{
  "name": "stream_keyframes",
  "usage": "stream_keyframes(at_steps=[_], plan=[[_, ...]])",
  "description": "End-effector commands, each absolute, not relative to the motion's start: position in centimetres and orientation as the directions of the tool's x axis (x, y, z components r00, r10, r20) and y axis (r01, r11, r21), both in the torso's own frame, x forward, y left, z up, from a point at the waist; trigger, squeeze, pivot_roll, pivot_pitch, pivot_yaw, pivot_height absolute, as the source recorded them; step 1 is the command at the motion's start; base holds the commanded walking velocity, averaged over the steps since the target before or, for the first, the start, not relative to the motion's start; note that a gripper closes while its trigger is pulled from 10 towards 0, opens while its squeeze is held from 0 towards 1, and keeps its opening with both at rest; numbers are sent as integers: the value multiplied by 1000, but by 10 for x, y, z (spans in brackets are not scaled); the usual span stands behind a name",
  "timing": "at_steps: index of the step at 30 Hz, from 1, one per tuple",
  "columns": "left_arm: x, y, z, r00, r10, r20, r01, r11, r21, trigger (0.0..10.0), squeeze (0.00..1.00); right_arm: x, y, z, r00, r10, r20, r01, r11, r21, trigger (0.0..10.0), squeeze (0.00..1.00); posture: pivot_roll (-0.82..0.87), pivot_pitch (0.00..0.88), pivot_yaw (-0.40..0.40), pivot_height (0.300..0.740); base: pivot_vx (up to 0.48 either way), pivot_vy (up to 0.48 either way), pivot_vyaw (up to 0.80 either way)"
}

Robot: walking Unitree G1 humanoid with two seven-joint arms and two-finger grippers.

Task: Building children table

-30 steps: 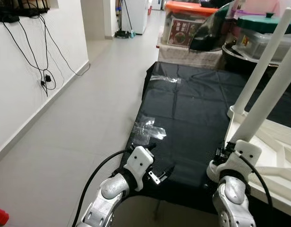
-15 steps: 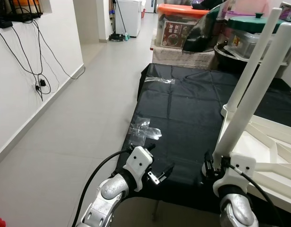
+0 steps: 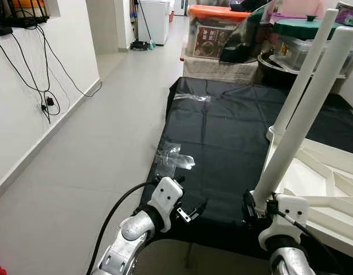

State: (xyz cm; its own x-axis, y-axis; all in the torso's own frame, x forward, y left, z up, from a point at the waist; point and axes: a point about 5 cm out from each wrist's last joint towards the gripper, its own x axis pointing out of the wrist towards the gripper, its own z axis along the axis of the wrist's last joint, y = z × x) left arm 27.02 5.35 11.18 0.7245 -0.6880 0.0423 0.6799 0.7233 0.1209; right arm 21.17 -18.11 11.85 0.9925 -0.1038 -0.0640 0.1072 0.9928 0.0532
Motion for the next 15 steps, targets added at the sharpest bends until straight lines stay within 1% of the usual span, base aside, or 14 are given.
stream_keyframes(at_steps=[1, 9, 13, 15], plan=[[272, 52, 112, 723, -690, 35, 684, 721, 110, 10000, 0, 210, -179, 122, 995, -93, -40, 95, 993, 64, 10000, 0, 59, 0, -54, 740, 0, 0, -788], [273, 53, 111, 729, -684, 25, 679, 728, 98, 10000, 0, 209, -177, 123, 997, -74, -31, 76, 996, 56, 10000, 0, 56, 0, -53, 740, 0, 0, -787], [274, 53, 110, 731, -682, 19, 677, 729, 96, 10000, 0, 210, -177, 124, 997, -68, -31, 69, 996, 53, 10000, 0, 58, 0, -56, 740, 0, 0, 0], [274, 52, 110, 731, -682, 16, 678, 729, 98, 10000, 0, 211, -177, 124, 997, -64, -31, 66, 996, 53, 10000, 0, 58, 0, -56, 740, 0, 362, 0]])
